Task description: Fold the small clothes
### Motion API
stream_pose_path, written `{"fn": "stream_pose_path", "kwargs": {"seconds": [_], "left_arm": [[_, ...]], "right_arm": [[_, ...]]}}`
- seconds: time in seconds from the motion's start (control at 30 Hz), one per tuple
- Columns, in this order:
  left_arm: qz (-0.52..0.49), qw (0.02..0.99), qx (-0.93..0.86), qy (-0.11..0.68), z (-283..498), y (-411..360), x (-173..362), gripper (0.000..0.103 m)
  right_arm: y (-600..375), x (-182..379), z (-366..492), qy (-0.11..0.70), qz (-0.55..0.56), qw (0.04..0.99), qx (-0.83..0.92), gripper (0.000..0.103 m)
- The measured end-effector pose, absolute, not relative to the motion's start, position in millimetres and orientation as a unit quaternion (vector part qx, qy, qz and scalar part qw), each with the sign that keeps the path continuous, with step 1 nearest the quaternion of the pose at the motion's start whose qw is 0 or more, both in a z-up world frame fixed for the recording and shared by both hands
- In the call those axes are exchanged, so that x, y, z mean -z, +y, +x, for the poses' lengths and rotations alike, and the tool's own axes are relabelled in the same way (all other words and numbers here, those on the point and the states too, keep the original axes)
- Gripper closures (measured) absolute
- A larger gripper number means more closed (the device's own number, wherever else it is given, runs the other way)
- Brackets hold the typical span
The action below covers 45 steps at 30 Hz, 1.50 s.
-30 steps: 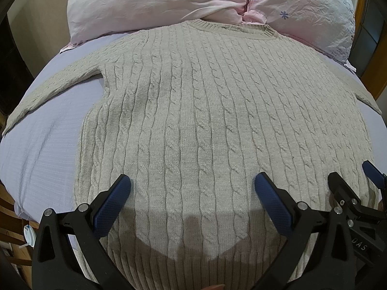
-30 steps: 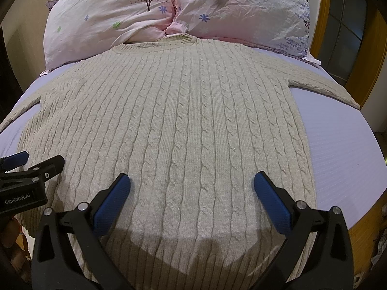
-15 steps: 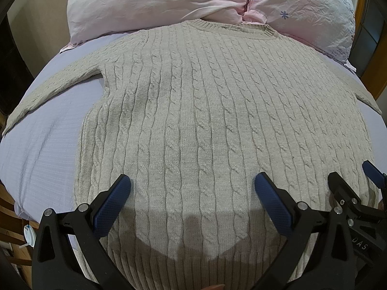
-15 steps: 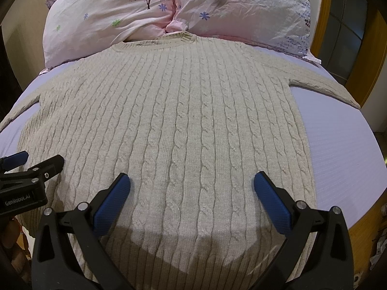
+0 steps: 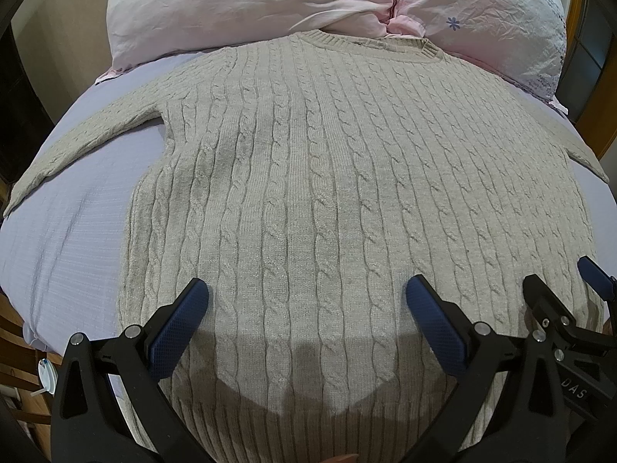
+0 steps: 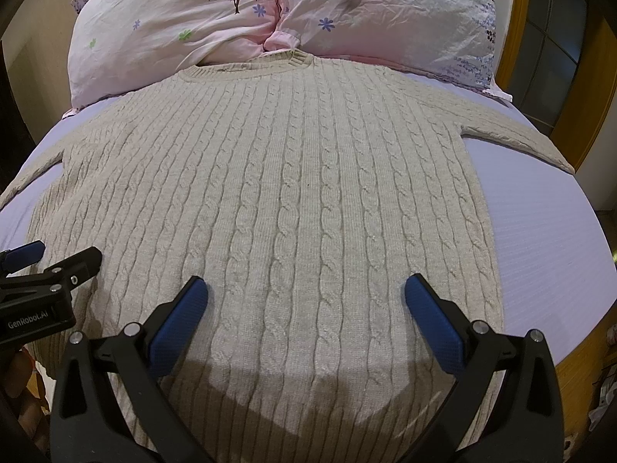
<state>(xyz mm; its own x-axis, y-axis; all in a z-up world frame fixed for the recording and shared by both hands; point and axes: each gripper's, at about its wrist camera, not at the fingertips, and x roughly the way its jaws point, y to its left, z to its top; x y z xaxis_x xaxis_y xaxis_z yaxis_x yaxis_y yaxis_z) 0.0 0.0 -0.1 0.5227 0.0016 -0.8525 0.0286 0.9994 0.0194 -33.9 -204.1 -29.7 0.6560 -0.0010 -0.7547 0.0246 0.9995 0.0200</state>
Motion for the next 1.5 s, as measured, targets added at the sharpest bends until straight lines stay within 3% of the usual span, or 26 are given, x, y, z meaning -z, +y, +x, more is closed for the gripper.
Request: {"fn": "stream_pose_path", "kwargs": {"seconds": [1.0,1.17,1.33,1.43,1.5], "left_arm": [[0.016,0.872,0.008,0.489,0.2,0.0,-0.2,0.001],[0.023,0.878,0.015,0.478,-2.9,-0.3,0.9,0.001],[0.007,0.888,0.049,0.456,-9.0,9.1,-0.9,0.001],[-0.083,0.898,0.105,0.42,-7.0,35.5,-13.3,0.001],[-0.113,0.907,0.112,0.39,-5.1,51.7,-20.8,0.001]], "right_arm": [[-204.4,29.4,-34.7,0.415,0.014,0.909,0.008,0.002],[-215.4,27.8,-35.5,0.384,0.004,0.922,-0.051,0.002],[-327.5,-7.7,-18.1,0.34,0.168,0.925,-0.033,0.002],[-434.6,-20.4,-10.2,0.295,0.324,0.899,0.018,0.003],[-495.6,-17.3,-3.6,0.285,0.384,0.875,0.076,0.014]]}}
